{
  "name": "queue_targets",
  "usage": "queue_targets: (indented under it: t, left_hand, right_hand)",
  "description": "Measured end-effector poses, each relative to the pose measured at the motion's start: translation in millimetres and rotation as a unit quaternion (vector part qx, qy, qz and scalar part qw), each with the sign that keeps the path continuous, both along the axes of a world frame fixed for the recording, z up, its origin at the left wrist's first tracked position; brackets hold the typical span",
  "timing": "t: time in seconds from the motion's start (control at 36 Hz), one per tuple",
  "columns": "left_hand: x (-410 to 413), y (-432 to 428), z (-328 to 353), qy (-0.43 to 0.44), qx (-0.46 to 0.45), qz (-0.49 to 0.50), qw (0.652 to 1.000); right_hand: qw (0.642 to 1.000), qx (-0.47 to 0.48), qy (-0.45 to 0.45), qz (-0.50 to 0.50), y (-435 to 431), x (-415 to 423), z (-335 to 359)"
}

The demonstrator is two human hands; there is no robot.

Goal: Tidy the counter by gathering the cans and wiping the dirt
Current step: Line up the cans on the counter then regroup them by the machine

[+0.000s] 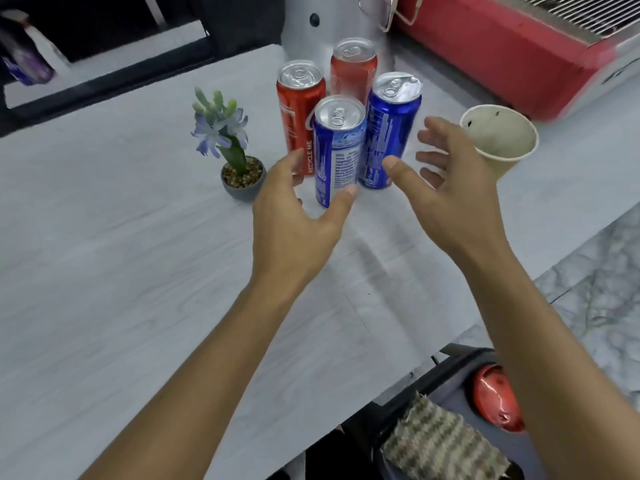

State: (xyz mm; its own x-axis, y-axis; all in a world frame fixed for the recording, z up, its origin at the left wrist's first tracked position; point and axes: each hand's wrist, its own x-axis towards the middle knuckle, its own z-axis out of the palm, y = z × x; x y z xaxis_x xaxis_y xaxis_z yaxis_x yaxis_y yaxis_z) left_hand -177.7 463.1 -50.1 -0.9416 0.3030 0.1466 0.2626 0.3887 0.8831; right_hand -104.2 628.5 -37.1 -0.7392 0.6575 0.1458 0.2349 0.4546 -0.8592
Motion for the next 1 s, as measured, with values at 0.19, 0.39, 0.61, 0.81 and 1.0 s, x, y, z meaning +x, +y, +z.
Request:
queue_targets:
  t: [0.19, 0.39, 0.61, 0.81, 1.0]
  left_hand:
    - [-11, 20, -10, -0.013, -0.002, 0.023, 1.000]
    - [-19, 28, -13, 0.003, -0.009, 0.045, 0.999]
    - [-23, 32, -11, 0.013, -0.011, 0.045, 0.999]
    - [-21, 20, -8, 0.007, -0.012, 0.031, 0.999]
    - [-9, -19, -1, -0.010, 0.001, 0.021, 1.000]
  right_hand:
    - [1.000, 0.010, -0.006, 0.018, 19, -29, -11]
    - [0.998, 0.035, -0.019, 0.049, 27, -42, -21]
    - [0.998, 0.034, -0.009, 0.059, 34, -45, -22]
    - [0.998, 0.037, -0.008, 0.052, 29, -37, -18]
    - [0.997, 0.050, -0.016, 0.058, 3, -18, -10]
